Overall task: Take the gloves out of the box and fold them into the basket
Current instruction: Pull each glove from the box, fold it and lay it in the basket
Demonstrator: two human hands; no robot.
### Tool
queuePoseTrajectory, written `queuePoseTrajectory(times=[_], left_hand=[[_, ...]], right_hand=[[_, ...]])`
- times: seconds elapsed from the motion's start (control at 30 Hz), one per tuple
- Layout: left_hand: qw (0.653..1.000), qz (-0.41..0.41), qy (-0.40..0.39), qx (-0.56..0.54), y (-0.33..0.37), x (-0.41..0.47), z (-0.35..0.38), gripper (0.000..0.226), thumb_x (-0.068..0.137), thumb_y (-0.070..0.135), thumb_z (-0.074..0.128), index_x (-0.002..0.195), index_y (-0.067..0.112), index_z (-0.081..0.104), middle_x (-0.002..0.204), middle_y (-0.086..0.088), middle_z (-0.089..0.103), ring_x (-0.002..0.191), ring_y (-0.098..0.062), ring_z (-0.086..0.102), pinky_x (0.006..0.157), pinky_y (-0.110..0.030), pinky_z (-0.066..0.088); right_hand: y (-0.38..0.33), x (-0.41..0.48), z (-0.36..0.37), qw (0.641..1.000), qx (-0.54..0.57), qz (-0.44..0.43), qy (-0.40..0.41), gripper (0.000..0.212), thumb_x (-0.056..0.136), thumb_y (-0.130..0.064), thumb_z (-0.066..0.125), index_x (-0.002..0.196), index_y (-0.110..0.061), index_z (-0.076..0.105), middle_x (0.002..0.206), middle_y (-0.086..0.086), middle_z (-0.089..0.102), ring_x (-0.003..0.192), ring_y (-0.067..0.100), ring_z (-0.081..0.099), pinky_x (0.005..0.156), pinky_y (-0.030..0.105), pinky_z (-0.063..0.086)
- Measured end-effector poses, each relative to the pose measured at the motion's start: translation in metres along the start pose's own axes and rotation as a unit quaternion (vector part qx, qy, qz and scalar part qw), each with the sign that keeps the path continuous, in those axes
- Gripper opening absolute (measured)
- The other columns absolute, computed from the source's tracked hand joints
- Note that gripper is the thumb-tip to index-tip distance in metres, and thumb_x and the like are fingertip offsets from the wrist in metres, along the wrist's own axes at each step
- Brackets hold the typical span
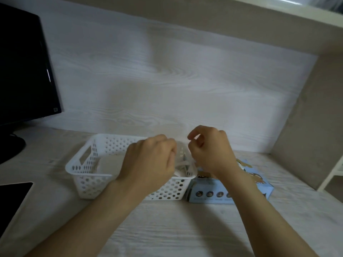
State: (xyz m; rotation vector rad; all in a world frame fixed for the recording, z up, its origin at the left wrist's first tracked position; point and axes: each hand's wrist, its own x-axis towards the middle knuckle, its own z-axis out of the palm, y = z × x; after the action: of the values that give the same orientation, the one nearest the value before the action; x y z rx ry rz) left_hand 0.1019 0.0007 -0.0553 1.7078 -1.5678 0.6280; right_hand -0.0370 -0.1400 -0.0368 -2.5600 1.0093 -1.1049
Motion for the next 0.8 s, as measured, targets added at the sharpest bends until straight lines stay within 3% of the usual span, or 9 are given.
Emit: queuePoseTrajectory(times=[0.1,0.17,0.3,0.37,0.43,0.5,0.6,0.7,0.8], left_hand=[[0.998,0.055,0.004,0.010,0.018,-0.006,0.018,0.031,0.089,0.030,0.040,0.084,0.024,0.069,0.077,0.008,0.065,0.054,-0.021,0.060,0.050,-0.031,0.049],[0.998,0.064,-0.009,0.030,0.027,-0.009,0.027,0.031,0.092,0.034,0.042,0.087,0.025,0.072,0.076,0.008,0.066,0.055,-0.019,0.060,0.050,-0.030,0.049],[0.995,0.078,-0.028,0.048,0.040,-0.009,0.041,0.027,0.093,0.043,0.051,0.088,0.026,0.073,0.072,0.009,0.062,0.050,-0.017,0.057,0.049,-0.024,0.034],[0.993,0.098,-0.039,0.058,0.042,-0.009,0.044,0.026,0.095,0.040,0.052,0.088,0.024,0.072,0.079,0.007,0.060,0.048,-0.016,0.053,0.047,-0.024,0.031],[0.987,0.126,-0.067,0.071,0.042,-0.010,0.049,0.017,0.095,0.032,0.056,0.093,0.023,0.070,0.098,0.003,0.060,0.051,-0.016,0.053,0.044,-0.028,0.039],[0.980,0.149,-0.099,0.090,0.041,-0.012,0.053,0.016,0.088,0.025,0.066,0.103,0.023,0.069,0.111,0.001,0.060,0.060,-0.017,0.058,0.046,-0.031,0.044],[0.967,0.186,-0.121,0.127,0.041,-0.015,0.061,0.036,0.076,0.018,0.069,0.112,0.023,0.068,0.102,0.004,0.063,0.072,-0.018,0.060,0.050,-0.030,0.036],[0.962,0.209,-0.111,0.138,0.044,-0.017,0.066,0.044,0.075,0.015,0.055,0.117,0.020,0.067,0.097,0.004,0.067,0.078,-0.020,0.060,0.052,-0.031,0.041],[0.958,0.224,-0.105,0.148,0.045,-0.017,0.065,0.033,0.078,0.018,0.048,0.102,0.020,0.070,0.093,0.003,0.068,0.078,-0.021,0.058,0.053,-0.032,0.041]], right_hand=[[0.030,-0.012,-0.012,1.000,-0.010,0.028,0.003,0.023,0.086,-0.008,0.060,0.095,-0.022,0.076,0.058,-0.008,0.065,0.054,0.009,0.060,0.060,0.033,0.054],[0.046,-0.021,-0.018,0.999,-0.012,0.036,-0.007,0.025,0.086,-0.006,0.059,0.097,-0.020,0.077,0.065,-0.009,0.066,0.064,0.007,0.062,0.062,0.025,0.048],[0.070,-0.039,-0.022,0.998,0.019,0.043,-0.030,0.027,0.081,-0.025,0.058,0.101,-0.025,0.076,0.086,-0.009,0.068,0.081,0.005,0.063,0.072,0.024,0.050],[0.074,-0.043,-0.020,0.998,0.031,0.040,-0.044,0.027,0.080,-0.032,0.059,0.100,-0.029,0.076,0.091,-0.010,0.067,0.082,0.004,0.062,0.069,0.019,0.046],[0.076,-0.044,-0.021,0.997,0.055,0.035,-0.045,0.011,0.087,-0.031,0.070,0.094,-0.032,0.077,0.090,-0.010,0.067,0.080,0.004,0.062,0.066,0.014,0.044],[0.076,-0.045,-0.023,0.995,0.087,0.030,-0.043,0.004,0.089,-0.029,0.077,0.091,-0.032,0.077,0.082,-0.008,0.069,0.071,0.004,0.061,0.062,0.015,0.046],[0.078,-0.045,-0.020,0.994,0.097,0.019,-0.052,0.004,0.090,-0.024,0.076,0.090,-0.028,0.077,0.070,-0.006,0.070,0.059,0.004,0.060,0.056,0.015,0.045],[0.079,-0.044,-0.012,0.998,0.062,-0.019,-0.025,0.011,0.089,-0.022,0.073,0.090,-0.029,0.080,0.080,-0.011,0.072,0.073,0.004,0.066,0.066,0.023,0.052],[0.081,-0.043,-0.005,0.997,0.010,-0.070,0.013,0.010,0.091,-0.021,0.076,0.094,-0.027,0.083,0.089,-0.008,0.069,0.077,0.008,0.065,0.070,0.033,0.056]])
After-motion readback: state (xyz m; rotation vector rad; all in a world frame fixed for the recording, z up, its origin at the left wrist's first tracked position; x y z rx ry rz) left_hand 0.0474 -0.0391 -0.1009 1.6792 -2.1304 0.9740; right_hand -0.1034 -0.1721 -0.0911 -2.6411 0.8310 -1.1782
